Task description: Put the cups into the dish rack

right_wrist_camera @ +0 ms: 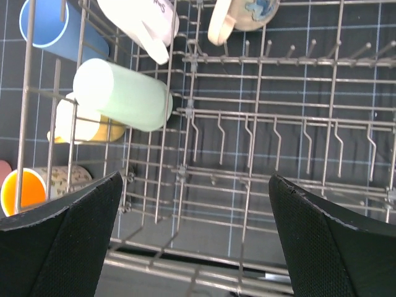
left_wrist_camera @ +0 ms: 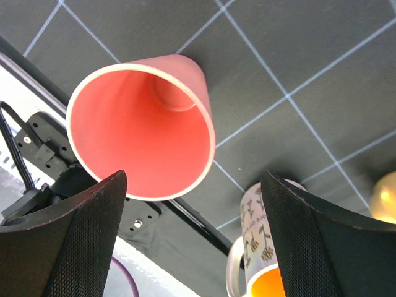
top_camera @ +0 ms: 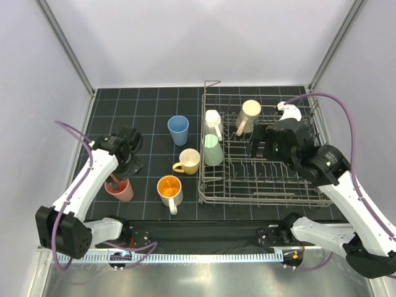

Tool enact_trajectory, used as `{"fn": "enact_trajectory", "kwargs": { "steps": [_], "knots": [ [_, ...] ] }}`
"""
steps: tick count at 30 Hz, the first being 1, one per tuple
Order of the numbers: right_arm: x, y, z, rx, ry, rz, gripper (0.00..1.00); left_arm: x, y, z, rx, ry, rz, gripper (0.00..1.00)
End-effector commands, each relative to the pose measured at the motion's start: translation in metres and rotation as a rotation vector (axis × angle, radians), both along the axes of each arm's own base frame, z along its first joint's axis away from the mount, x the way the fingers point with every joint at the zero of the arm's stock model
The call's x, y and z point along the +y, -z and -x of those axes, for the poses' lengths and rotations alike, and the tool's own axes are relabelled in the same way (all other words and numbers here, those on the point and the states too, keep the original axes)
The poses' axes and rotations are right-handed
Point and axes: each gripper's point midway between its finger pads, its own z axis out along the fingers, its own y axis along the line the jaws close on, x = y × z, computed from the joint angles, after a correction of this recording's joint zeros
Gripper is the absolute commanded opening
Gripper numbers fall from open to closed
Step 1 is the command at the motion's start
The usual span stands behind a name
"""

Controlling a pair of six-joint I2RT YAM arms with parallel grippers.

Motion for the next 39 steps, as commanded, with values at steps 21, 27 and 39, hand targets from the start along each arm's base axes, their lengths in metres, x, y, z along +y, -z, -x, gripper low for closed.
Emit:
{"fn": "enact_trajectory", "kwargs": {
  "steps": [21, 27, 39],
  "knots": [
    [0.025, -0.019, -0.008, 0.111, -0.1, 0.037, 1.0, 0.01, 0.018, 0.005, 0.035, -0.04, -0.051, 0.22],
    [0.042, -0.033, -0.008, 0.062, -0.188, -0.027, 1.0, 0.01, 0.003, 0.001, -0.004, -0.03, -0.031, 0.0],
    [0.104, -0.057, 0.0, 0.072, -0.429, -0.25, 1.0, -0.046, -0.154, -0.039, -0.612, 0.31, 0.284, 0.0]
  ]
}}
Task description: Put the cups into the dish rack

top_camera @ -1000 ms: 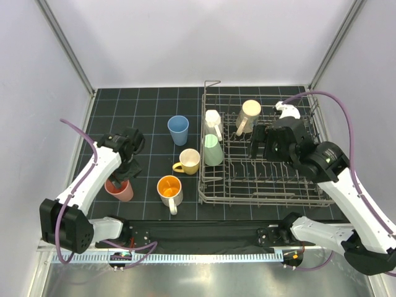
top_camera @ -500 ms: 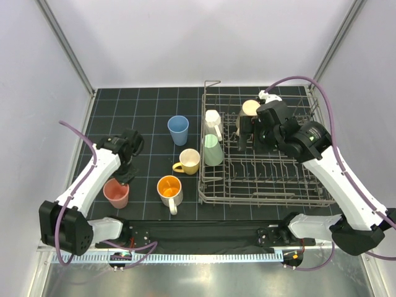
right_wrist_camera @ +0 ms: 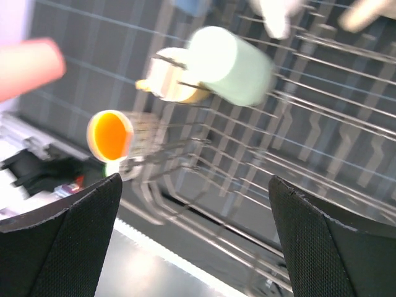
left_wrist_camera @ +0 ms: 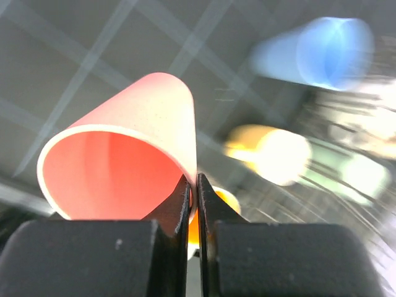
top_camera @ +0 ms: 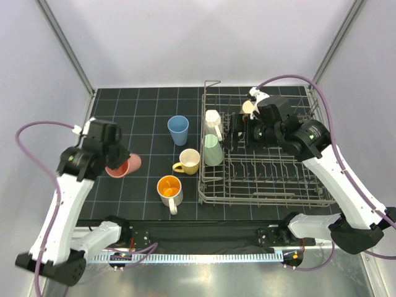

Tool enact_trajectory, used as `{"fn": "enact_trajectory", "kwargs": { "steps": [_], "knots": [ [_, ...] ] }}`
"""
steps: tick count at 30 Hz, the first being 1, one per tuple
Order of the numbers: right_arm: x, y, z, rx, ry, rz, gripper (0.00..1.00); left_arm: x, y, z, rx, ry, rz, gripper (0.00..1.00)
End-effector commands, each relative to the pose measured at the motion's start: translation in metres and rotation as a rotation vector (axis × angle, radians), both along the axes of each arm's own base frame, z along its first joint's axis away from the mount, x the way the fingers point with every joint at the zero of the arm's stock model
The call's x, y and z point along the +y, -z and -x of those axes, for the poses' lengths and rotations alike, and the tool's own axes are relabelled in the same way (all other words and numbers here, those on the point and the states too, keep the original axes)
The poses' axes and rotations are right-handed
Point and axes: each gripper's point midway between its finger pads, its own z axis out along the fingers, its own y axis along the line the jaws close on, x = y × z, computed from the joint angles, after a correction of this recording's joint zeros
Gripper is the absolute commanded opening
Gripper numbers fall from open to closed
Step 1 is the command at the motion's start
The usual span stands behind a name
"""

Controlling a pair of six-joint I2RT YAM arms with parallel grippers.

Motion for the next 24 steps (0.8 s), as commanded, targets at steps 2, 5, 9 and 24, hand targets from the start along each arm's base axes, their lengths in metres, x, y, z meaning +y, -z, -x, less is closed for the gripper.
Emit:
{"fn": "enact_trajectory", "kwargs": {
  "steps": [2, 5, 9, 24],
  "knots": [
    [0.045, -0.047, 0.004, -0.063, -0.173, -0.222, 1.0, -0.053, -0.095, -0.016, -0.382, 0.296, 0.213, 0.0],
    [0.069, -0.065, 0.009, -0.062, -0.27, -0.341, 1.0, -0.084, -0.154, -0.015, -0.638, 0.452, 0.362, 0.0],
    [0.098, -0.105, 0.019, -0.114, -0.397, -0.547, 1.0, -0.114, -0.213, 0.006, -0.861, 0.637, 0.53, 0.0],
    [0.136, -0.167, 0.021, -0.099, -0.465, -0.969, 1.0, -0.13, -0.289, 0.049, -1.159, 0.825, 0.75, 0.0]
  ]
}}
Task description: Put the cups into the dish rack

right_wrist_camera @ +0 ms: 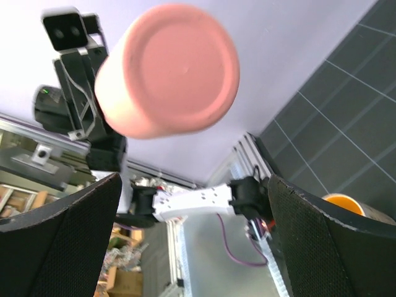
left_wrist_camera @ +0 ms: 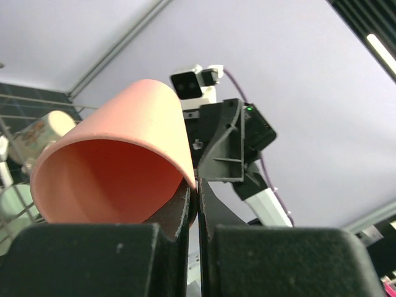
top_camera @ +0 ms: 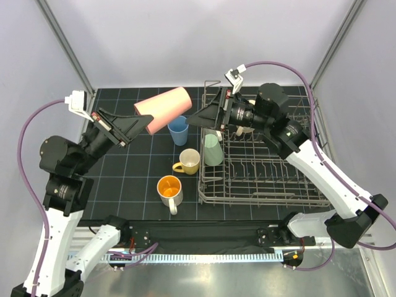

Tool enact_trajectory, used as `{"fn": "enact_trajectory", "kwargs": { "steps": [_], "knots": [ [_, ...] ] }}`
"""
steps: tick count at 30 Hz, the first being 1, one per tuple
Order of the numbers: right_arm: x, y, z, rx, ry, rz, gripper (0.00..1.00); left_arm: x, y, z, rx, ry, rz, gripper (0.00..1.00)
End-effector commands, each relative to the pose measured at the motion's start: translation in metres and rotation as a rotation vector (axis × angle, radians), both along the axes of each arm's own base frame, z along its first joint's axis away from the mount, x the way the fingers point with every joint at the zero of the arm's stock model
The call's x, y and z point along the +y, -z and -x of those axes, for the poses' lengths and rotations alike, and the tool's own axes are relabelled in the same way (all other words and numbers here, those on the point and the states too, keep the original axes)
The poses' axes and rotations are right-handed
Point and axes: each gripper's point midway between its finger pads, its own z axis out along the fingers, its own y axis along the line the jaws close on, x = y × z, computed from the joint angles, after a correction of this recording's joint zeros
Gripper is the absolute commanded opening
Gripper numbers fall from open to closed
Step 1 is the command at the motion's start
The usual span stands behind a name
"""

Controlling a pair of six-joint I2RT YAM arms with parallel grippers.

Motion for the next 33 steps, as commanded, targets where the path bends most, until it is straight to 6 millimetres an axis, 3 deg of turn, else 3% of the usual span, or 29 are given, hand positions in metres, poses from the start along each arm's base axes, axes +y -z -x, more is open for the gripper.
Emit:
{"fn": "enact_trajectory", "kwargs": {
  "steps": [1, 7, 13, 23, 27, 28, 30, 31, 32, 33],
  "knots": [
    [0.001, -0.043, 0.005, -0.039, 0.003, -0.179, 1.0, -0.003, -0.031, 0.023, -0.138, 0.08, 0.074, 0.0],
    [0.001, -0.057, -0.015, -0.018, 0.11, -0.233, 1.0, -0.007, -0.033, 0.027, -0.146, 0.126, 0.09, 0.0],
    [0.0, -0.068, -0.018, -0.004, 0.139, -0.311, 1.0, -0.008, -0.033, 0.03, -0.161, 0.149, 0.1, 0.0],
    [0.011, -0.07, -0.024, 0.039, 0.163, -0.325, 0.83, -0.012, -0.028, 0.027, -0.144, 0.176, 0.126, 0.0],
    [0.018, -0.068, -0.02, 0.038, 0.12, -0.316, 0.65, -0.012, -0.027, 0.027, -0.142, 0.179, 0.124, 0.01],
    [0.019, -0.069, -0.02, 0.028, 0.111, -0.318, 0.52, -0.012, -0.026, 0.027, -0.139, 0.18, 0.124, 0.0],
    [0.018, -0.067, -0.017, 0.008, 0.1, -0.313, 0.35, -0.013, -0.023, 0.025, -0.127, 0.18, 0.122, 0.0],
    [0.017, -0.068, -0.014, -0.007, 0.1, -0.309, 0.18, -0.013, -0.021, 0.024, -0.117, 0.181, 0.122, 0.0],
    [0.015, -0.066, -0.015, -0.03, 0.108, -0.293, 0.09, -0.014, -0.017, 0.022, -0.099, 0.179, 0.117, 0.04],
    [0.013, -0.065, -0.015, -0.05, 0.117, -0.281, 0.04, -0.013, -0.014, 0.021, -0.087, 0.172, 0.115, 0.34]
  ]
}}
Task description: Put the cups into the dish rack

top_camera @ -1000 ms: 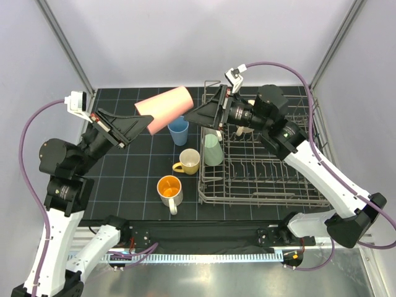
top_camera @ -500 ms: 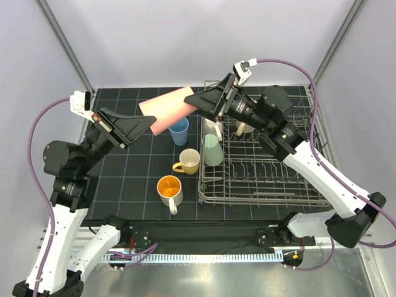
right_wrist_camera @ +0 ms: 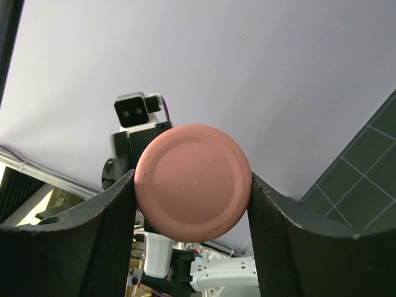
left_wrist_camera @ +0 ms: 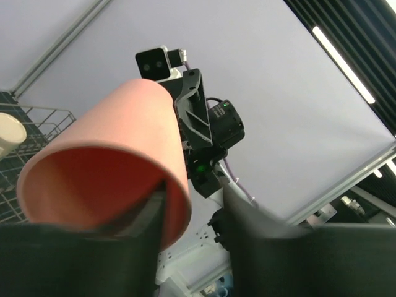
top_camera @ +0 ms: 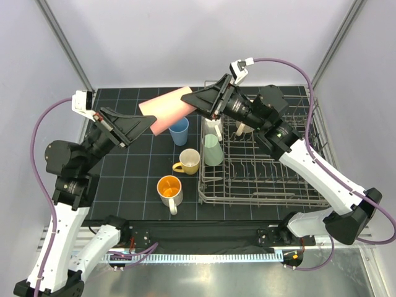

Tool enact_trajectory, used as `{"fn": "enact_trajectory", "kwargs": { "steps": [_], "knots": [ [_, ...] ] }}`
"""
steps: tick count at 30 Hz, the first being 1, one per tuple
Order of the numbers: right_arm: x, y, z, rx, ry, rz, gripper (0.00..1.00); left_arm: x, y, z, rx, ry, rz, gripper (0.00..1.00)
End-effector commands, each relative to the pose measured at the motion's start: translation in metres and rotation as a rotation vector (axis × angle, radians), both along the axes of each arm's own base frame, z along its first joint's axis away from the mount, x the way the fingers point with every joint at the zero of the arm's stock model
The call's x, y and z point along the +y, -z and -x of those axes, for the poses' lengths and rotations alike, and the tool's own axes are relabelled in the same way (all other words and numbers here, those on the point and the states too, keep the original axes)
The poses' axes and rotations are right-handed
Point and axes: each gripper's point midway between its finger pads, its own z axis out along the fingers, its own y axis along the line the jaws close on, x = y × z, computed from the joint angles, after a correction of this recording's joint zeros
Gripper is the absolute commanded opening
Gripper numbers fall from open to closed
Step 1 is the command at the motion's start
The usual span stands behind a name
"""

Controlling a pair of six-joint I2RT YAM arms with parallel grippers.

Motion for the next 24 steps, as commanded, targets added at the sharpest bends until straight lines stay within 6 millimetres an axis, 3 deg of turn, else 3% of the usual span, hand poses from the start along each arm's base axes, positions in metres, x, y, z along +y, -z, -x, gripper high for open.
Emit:
{"fn": "enact_trajectory", "kwargs": {
  "steps": [1, 3, 5, 6, 7, 8, 9, 11, 12, 15, 19, 20, 21, 24],
  "knots": [
    [-0.006, -0.009, 0.013, -0.11, 0.0, 0.037, 0.04, -0.001, 0.002, 0.006, -0.023, 0.017, -0.015, 0.54],
    [-0.015, -0.008, 0.01, -0.167, 0.048, 0.081, 0.04, 0.001, 0.015, 0.005, 0.024, -0.01, -0.044, 0.89],
    [-0.028, 0.004, 0.008, -0.22, 0.109, 0.187, 0.04, 0.004, 0.025, 0.003, 0.034, -0.044, -0.084, 0.96],
    [-0.038, 0.0, 0.003, -0.241, 0.174, 0.22, 0.04, 0.006, 0.035, 0.0, 0.075, -0.066, -0.104, 0.97],
    [-0.044, 0.015, 0.002, -0.234, 0.191, 0.305, 0.04, 0.008, 0.036, 0.001, 0.061, -0.089, -0.132, 0.97],
    [-0.054, 0.011, 0.004, -0.263, 0.226, 0.336, 0.04, 0.01, 0.04, 0.0, 0.073, -0.107, -0.151, 0.96],
    [-0.066, 0.024, -0.001, -0.297, 0.277, 0.432, 0.04, 0.014, 0.057, -0.007, 0.153, -0.141, -0.189, 0.96],
    [-0.086, 0.024, 0.003, -0.346, 0.337, 0.493, 0.04, 0.02, 0.061, -0.009, 0.153, -0.191, -0.249, 0.95],
    [-0.098, 0.033, -0.002, -0.384, 0.39, 0.563, 0.04, 0.023, 0.079, -0.01, 0.228, -0.204, -0.299, 0.94],
    [-0.128, 0.062, 0.001, -0.41, 0.447, 0.723, 0.04, 0.032, 0.101, -0.019, 0.318, -0.264, -0.374, 0.91],
    [-0.163, 0.093, 0.002, -0.401, 0.55, 0.861, 0.04, 0.029, 0.112, -0.025, 0.353, -0.25, -0.383, 0.88],
    [-0.166, 0.111, 0.001, -0.386, 0.545, 0.896, 0.04, 0.028, 0.113, -0.025, 0.36, -0.247, -0.377, 0.88],
    [-0.17, 0.109, 0.004, -0.406, 0.561, 0.881, 0.04, 0.028, 0.114, -0.025, 0.362, -0.245, -0.376, 0.88],
    [-0.172, 0.135, 0.002, -0.399, 0.555, 0.925, 0.04, 0.026, 0.116, -0.029, 0.378, -0.239, -0.374, 0.86]
  ]
}}
